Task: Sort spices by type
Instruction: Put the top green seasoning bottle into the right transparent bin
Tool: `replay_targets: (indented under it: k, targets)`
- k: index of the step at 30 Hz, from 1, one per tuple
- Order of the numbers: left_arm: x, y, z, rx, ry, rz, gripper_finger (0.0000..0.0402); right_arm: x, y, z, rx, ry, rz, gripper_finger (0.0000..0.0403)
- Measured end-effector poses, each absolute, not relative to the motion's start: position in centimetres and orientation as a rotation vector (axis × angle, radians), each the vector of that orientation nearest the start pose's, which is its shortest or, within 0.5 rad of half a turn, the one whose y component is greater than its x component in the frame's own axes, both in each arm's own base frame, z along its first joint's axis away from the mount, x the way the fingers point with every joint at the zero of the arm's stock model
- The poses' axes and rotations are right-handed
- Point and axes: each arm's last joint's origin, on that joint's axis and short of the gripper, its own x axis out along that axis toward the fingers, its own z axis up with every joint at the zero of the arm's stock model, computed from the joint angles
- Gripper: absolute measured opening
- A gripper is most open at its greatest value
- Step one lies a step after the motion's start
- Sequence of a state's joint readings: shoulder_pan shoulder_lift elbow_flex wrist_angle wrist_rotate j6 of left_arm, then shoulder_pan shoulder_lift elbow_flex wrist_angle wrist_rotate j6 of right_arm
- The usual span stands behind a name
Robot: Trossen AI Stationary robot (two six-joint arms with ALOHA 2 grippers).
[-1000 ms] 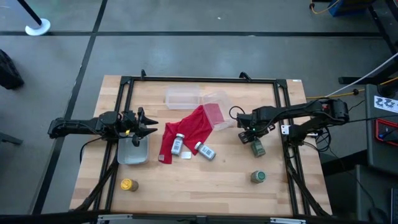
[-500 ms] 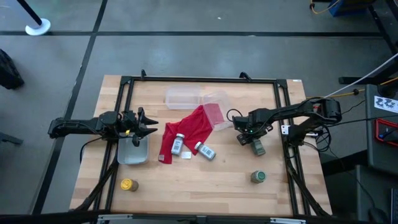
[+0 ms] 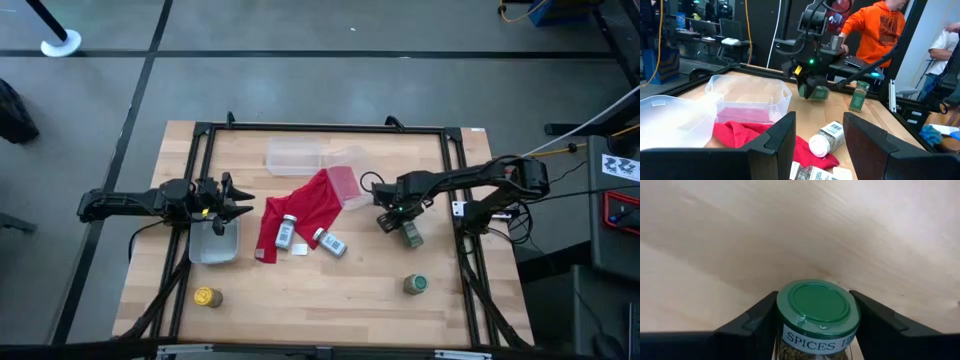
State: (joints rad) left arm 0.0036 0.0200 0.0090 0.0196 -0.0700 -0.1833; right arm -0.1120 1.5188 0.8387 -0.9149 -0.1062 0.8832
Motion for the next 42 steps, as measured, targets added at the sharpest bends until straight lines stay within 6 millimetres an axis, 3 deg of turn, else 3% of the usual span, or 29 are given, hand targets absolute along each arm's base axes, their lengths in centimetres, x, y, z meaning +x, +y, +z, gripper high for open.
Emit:
replay_targets:
  k: [10, 18, 22, 32, 42]
  targets:
    - [9.8, 0.2, 16.7, -0.184, -0.015, 0.073, 0.015, 25.2, -2.7, 22.4, 0.717, 1.469, -0.669, 0.0212]
    - [9.8, 0.2, 16.7, -0.184, -0.015, 0.073, 0.015, 27.9, -3.6, 28.0, 0.532, 1.196, -0.661, 0.0212]
    - [9.8, 0.2, 16.7, -0.184, -0.015, 0.073, 0.015, 29.2, -4.1, 29.5, 0.401, 1.023, -0.683, 0.0212]
    - [9.8, 0.2, 16.7, -0.184, -0.015, 0.073, 0.015, 32.0, -6.0, 28.7, 0.205, 0.667, -0.659, 0.0214]
    - [9.8, 0.2, 16.7, -0.184, -0.015, 0.073, 0.015, 31.7, -9.2, 25.2, 0.176, 0.473, -0.712, 0.0216]
